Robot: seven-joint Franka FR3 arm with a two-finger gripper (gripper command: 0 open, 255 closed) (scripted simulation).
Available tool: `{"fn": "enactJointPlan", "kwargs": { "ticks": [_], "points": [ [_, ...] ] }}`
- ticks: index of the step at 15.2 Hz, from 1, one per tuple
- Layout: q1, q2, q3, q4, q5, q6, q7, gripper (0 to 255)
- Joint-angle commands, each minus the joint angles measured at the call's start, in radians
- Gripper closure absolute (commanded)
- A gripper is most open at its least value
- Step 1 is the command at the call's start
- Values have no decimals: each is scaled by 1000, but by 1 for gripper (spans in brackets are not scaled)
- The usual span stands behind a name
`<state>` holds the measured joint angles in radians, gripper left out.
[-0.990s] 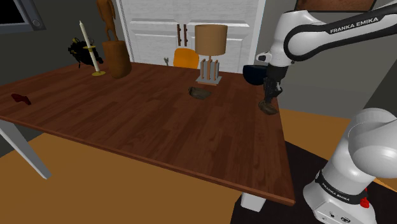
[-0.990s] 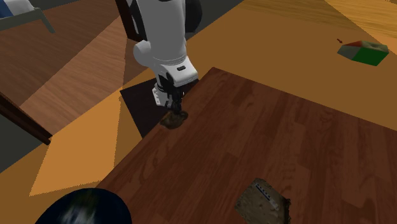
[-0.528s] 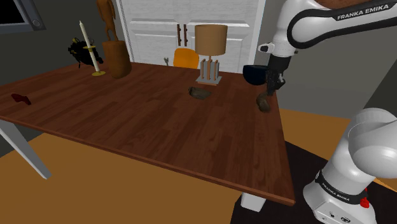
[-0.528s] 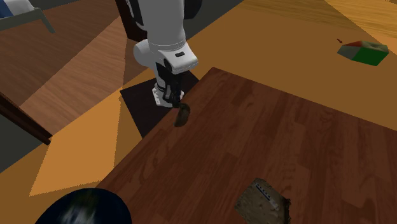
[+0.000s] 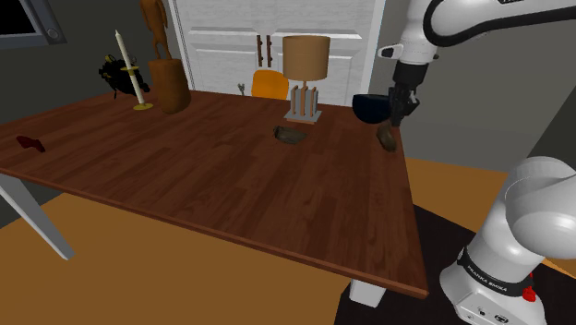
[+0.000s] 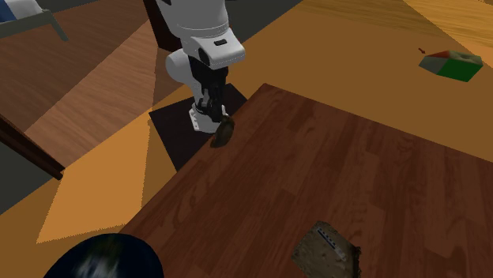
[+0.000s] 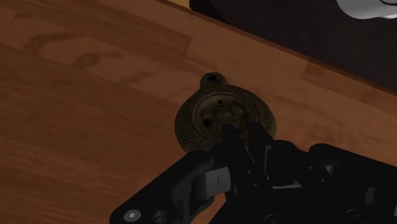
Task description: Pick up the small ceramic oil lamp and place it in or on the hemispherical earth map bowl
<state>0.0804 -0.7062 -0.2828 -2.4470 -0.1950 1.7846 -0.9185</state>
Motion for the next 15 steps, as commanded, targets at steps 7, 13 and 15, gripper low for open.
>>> {"fn": "enactJointPlan", "kwargs": {
  "ticks": [7,13,15],
  "points": [
    [8,10,16,112,15,-102,-3,255],
    [13,25,25,203,24,-178,-7,255],
    [14,32,27,234,27,-203,-9,255]
  ]
}}
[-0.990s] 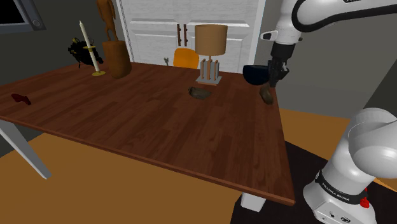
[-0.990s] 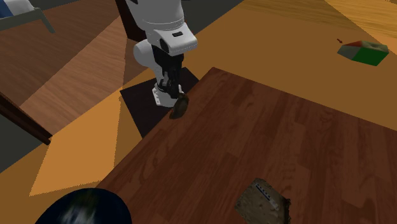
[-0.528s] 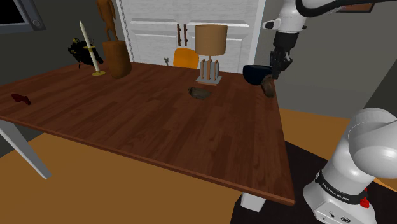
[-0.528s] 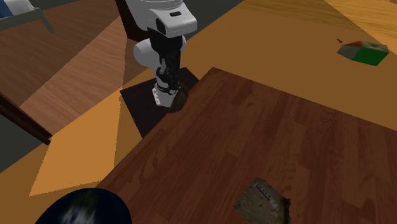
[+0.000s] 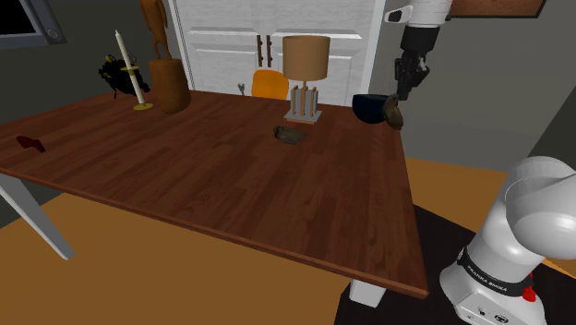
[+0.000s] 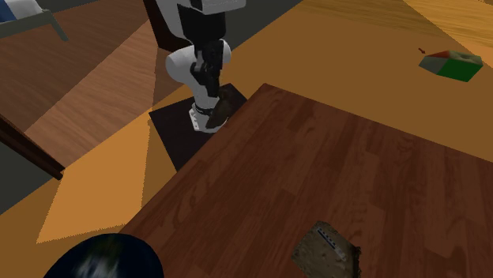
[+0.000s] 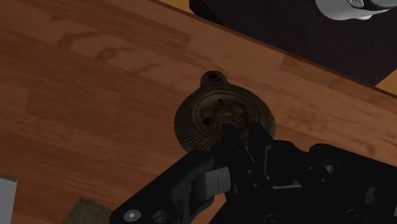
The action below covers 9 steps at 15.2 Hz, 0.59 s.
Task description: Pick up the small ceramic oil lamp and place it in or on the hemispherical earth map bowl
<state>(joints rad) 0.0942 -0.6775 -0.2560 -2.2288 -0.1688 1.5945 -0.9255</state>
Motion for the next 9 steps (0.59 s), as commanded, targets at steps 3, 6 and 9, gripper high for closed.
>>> {"fn": "enactJointPlan", "kwargs": {
  "ticks": [3,6,9],
  "points": [
    [3,15,4,65,5,-50,-4,255],
    [4,52,-14,119,3,-65,-26,255],
    [5,144,-73,204,-3,-51,-89,255]
  ]
}}
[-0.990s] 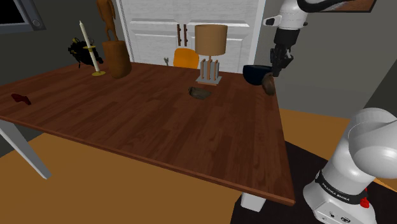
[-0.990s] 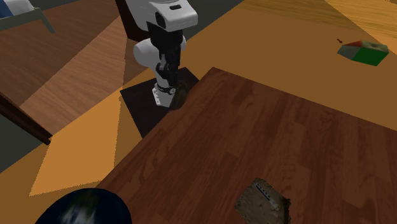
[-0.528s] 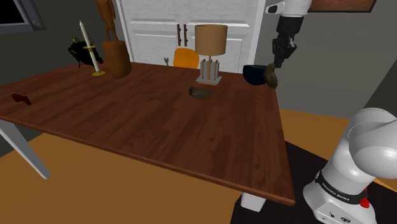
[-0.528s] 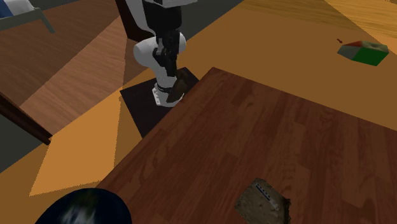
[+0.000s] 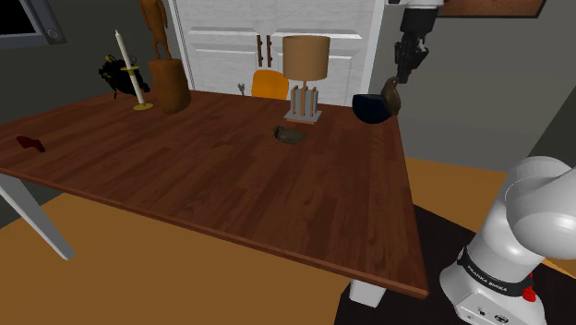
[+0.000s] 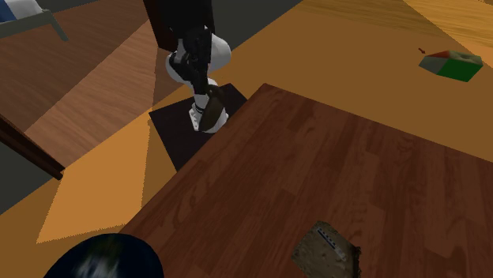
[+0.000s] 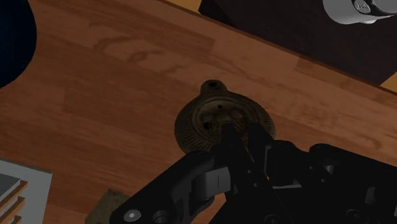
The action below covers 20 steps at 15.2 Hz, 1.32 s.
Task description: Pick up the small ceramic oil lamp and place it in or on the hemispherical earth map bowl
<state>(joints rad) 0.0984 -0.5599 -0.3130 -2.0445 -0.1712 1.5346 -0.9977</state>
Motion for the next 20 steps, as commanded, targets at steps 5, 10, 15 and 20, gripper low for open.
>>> {"fn": "enactJointPlan", "kwargs": {
  "ticks": [5,10,15,20],
  "points": [
    [4,198,-118,187,19,20,-131,255],
    [-5,400,-224,393,90,9,-264,255],
    [-68,652,-319,661,231,-48,-414,255],
    [-265,972,-348,1077,437,-198,-536,255]
  ]
}}
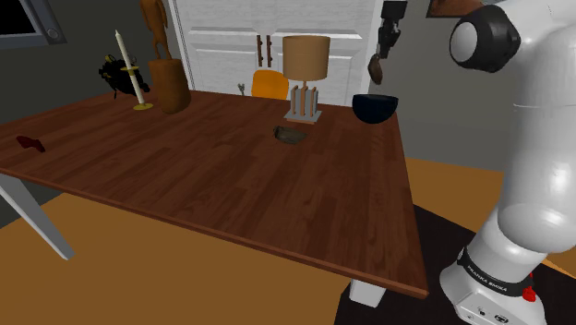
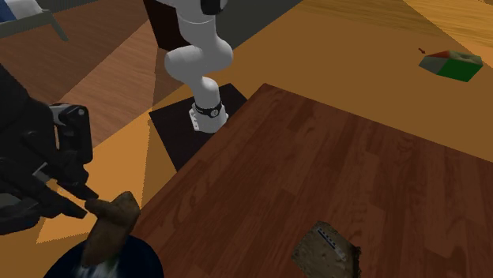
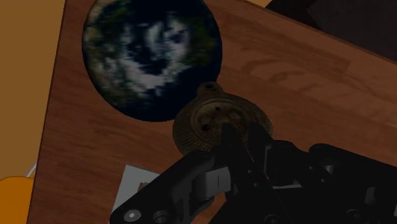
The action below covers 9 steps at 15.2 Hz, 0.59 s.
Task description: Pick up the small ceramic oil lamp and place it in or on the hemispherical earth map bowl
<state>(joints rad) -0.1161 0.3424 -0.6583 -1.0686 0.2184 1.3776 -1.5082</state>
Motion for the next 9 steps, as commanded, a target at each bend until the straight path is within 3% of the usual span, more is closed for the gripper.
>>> {"fn": "enactJointPlan", "kwargs": {
  "ticks": [1,2,3,4,9],
  "points": [
    [-122,155,8,238,99,-98,-35,255],
    [-283,327,54,564,193,-235,-16,255],
    [-219,258,43,412,149,-161,-31,255],
    [-184,226,30,335,133,-121,-38,255],
    [-90,138,7,105,80,15,-49,255]
  ]
}}
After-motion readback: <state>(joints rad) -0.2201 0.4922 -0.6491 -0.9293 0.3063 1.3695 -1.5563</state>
